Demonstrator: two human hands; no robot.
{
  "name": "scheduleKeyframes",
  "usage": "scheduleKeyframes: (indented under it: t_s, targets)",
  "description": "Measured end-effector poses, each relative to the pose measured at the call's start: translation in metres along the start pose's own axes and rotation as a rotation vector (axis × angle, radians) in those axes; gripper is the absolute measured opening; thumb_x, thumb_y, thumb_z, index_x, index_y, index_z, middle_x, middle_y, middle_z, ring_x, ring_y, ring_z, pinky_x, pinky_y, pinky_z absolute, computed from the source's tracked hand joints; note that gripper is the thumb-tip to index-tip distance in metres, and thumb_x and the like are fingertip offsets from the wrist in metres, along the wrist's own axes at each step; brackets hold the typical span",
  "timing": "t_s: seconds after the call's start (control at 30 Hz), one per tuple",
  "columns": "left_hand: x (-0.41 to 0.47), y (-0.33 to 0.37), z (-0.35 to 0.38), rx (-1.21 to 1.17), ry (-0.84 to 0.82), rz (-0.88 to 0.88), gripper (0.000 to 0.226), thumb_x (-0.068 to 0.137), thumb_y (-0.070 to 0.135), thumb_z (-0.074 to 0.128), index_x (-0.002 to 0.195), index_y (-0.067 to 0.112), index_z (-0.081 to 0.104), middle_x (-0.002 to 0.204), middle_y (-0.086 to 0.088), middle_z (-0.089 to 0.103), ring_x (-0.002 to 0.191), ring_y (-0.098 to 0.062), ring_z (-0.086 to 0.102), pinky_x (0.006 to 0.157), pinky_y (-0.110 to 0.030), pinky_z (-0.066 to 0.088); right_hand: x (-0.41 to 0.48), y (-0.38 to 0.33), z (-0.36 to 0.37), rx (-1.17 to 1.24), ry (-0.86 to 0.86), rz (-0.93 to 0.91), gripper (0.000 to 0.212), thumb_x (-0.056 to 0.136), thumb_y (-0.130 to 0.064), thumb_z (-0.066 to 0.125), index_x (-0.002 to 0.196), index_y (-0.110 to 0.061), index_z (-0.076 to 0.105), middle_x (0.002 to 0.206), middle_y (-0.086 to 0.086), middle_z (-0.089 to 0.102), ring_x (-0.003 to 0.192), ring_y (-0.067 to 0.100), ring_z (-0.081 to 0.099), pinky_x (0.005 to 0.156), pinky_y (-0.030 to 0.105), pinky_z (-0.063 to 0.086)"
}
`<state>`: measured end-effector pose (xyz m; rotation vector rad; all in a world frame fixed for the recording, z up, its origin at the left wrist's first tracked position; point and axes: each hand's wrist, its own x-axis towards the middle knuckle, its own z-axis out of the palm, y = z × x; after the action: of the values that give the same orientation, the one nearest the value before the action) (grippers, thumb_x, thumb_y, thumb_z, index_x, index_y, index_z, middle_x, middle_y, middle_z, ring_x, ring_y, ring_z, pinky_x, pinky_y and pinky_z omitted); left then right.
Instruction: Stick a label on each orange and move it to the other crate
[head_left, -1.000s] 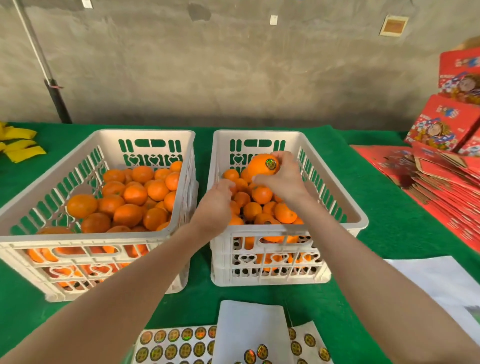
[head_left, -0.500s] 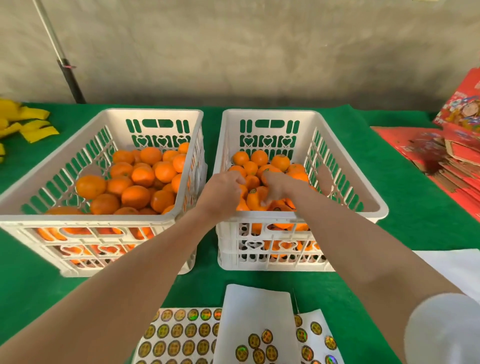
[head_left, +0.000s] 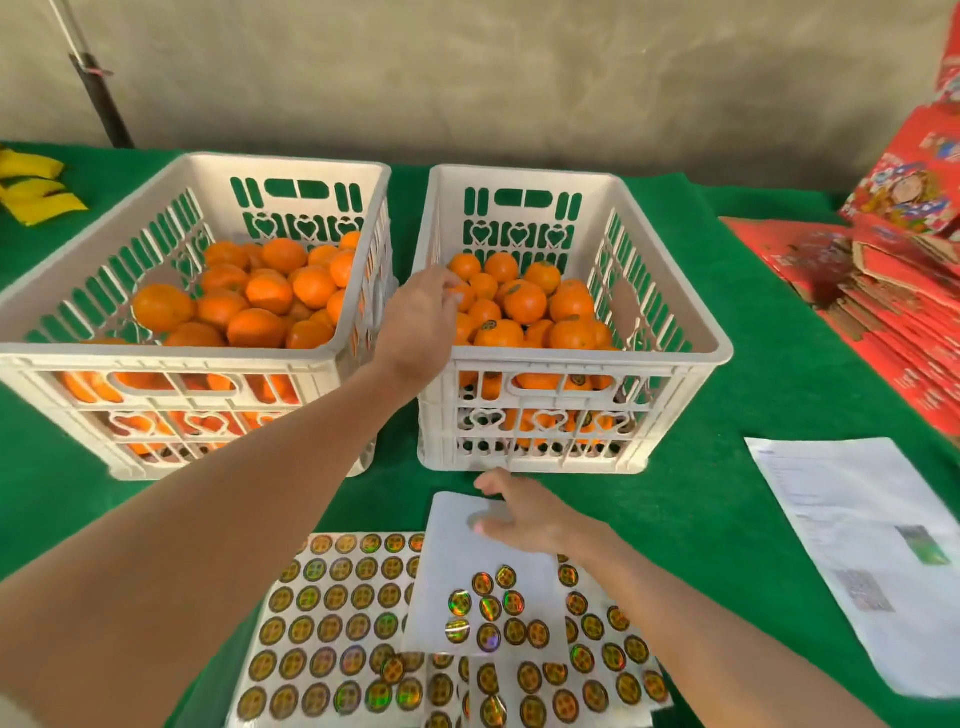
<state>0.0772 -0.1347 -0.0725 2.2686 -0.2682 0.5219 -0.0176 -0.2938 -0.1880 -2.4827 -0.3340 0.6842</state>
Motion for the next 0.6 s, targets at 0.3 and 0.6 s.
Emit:
scheduleKeyframes:
  t_s: [0.3,0.6]
  targets:
    - [-0.135,-0.018,-0.014,-0.106,-0.103,-0.178,0.063,0.079,0.022,0.075,0.131,0.004,0.044,0.126,-0.009,0.049,0.118,-0.021,0.047,0.101,-0.034,0.041,0.006,-0.023,-0.011,0.194,0.117,-0.117,0.035,0.090,-0.002,0.054,0.121,-0.014,0.049,0.111,-0.003,0.051,0.102,0.014,0.050,0.089,0.026,0.043]
    - [-0.154,-0.045,0.000,-0.789,-0.813,-1.046,0.032,0.082,0.011,0.061,0.112,0.002,0.064,0.103,-0.021,0.070,0.092,-0.038,0.068,0.076,-0.040,0.056,-0.022,-0.039,-0.037,0.165,0.466,-0.354,0.026,0.086,-0.004,0.064,0.112,-0.007,0.059,0.107,0.002,0.060,0.105,0.020,0.055,0.094,0.029,0.041]
